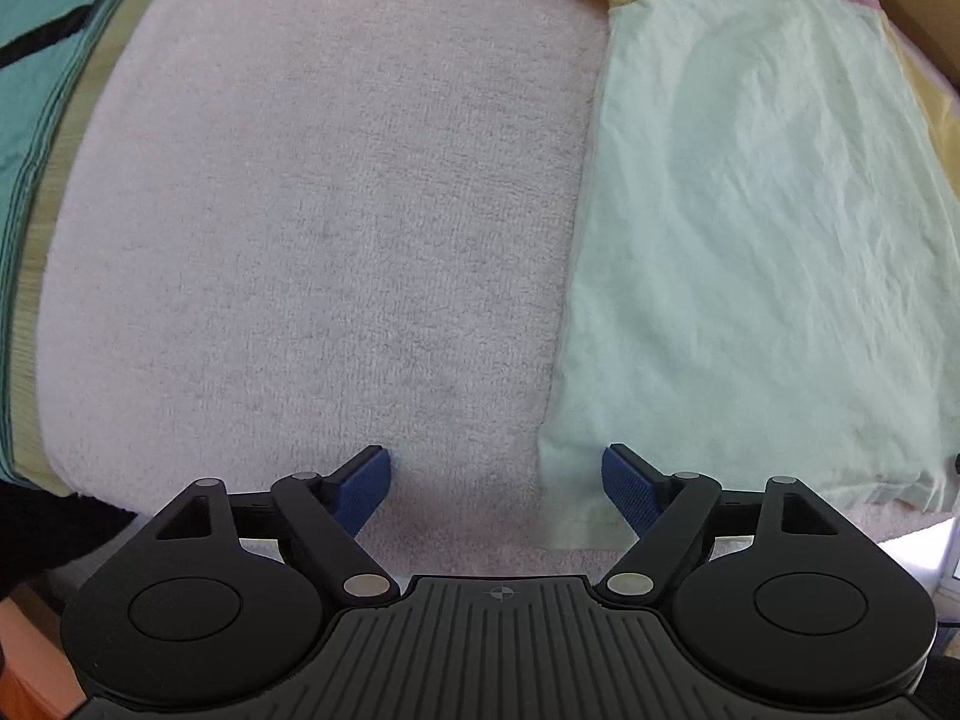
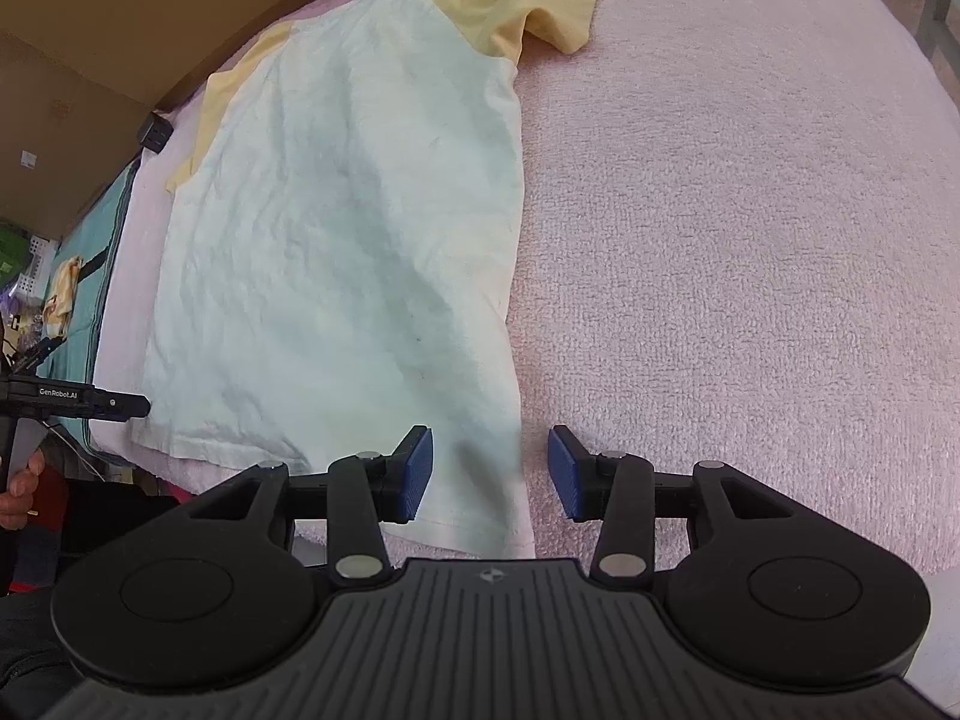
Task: Fold clothes
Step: 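Release the hem with both grippers and regrasp the hem edge with both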
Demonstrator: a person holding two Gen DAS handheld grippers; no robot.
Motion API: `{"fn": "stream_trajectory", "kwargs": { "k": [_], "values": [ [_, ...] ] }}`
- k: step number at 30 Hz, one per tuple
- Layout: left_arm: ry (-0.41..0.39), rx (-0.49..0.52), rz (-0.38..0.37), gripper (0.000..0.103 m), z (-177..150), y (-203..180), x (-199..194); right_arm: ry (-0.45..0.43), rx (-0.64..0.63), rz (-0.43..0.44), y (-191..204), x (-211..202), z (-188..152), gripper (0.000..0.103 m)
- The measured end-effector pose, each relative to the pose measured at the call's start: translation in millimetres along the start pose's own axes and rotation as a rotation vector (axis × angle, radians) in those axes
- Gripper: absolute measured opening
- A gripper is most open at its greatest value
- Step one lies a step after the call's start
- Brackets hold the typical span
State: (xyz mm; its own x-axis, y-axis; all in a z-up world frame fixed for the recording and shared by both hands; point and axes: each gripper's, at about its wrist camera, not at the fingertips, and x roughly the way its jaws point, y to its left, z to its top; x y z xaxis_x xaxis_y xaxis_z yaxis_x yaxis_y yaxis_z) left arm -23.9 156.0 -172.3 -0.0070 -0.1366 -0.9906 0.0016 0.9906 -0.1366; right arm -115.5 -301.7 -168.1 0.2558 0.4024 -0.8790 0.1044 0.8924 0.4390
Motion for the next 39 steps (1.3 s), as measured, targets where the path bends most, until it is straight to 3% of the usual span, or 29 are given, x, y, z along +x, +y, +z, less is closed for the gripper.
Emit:
{"fn": "stream_trajectory", "kwargs": {
  "k": [5, 8, 9, 13, 15, 18, 20, 21, 27, 29, 30, 31, 32, 33, 34, 39],
  "values": [
    [0.012, -0.037, -0.122, 0.084, 2, 0, -4, -0.004, 0.009, 0.001, 2, 0, -2, 0.049],
    [0.013, -0.012, -0.093, 0.074, 1, -10, -3, -0.006, 0.012, 0.005, 2, 1, -2, 0.049],
    [0.008, -0.002, -0.074, 0.068, -2, -14, -4, -0.007, 0.013, 0.006, 2, 1, -2, 0.049],
    [0.005, -0.012, -0.054, 0.018, -4, -11, -8, -0.01, 0.016, 0.01, 1, 1, -2, 0.049],
    [0.017, -0.026, -0.072, 0.007, -5, -7, -8, -0.012, 0.016, 0.011, 1, 2, -2, 0.049],
    [0.021, -0.028, -0.072, 0.007, -9, -9, -8, -0.012, 0.017, 0.013, 0, 1, -2, 0.049],
    [0.031, -0.039, -0.086, 0.031, -10, -9, -5, -0.012, 0.021, 0.018, 0, 1, -1, 0.049],
    [0.037, -0.049, -0.096, 0.035, -11, -8, -3, -0.013, 0.023, 0.02, -1, 1, -1, 0.05],
    [0.038, -0.062, -0.154, 0.039, -14, -12, -4, -0.017, 0.025, 0.032, 1, 3, 0, 0.053],
    [0.034, -0.047, -0.143, 0.037, -17, -20, -5, -0.014, 0.012, 0.032, 3, 4, 0, 0.053],
    [0.031, -0.04, -0.134, 0.014, -20, -24, -5, -0.012, 0.005, 0.03, 5, 5, 0, 0.053],
    [0.03, -0.028, -0.123, 0.007, -23, -28, -6, -0.008, -0.006, 0.029, 7, 6, 0, 0.053],
    [0.029, -0.023, -0.117, 0.005, -29, -30, -8, 0.0, -0.019, 0.029, 9, 7, 0, 0.041],
    [0.028, -0.018, -0.112, 0.002, -36, -31, -11, 0.008, -0.025, 0.031, 10, 8, 0, 0.012],
    [0.026, -0.01, -0.104, 0.001, -38, -32, -12, 0.019, -0.021, 0.038, 10, 10, 0, 0.003],
    [-0.012, 0.077, -0.023, 0.0, -50, -56, -31, 0.008, -0.067, 0.065, 23, 0, -1, 0.003]
  ]
}}
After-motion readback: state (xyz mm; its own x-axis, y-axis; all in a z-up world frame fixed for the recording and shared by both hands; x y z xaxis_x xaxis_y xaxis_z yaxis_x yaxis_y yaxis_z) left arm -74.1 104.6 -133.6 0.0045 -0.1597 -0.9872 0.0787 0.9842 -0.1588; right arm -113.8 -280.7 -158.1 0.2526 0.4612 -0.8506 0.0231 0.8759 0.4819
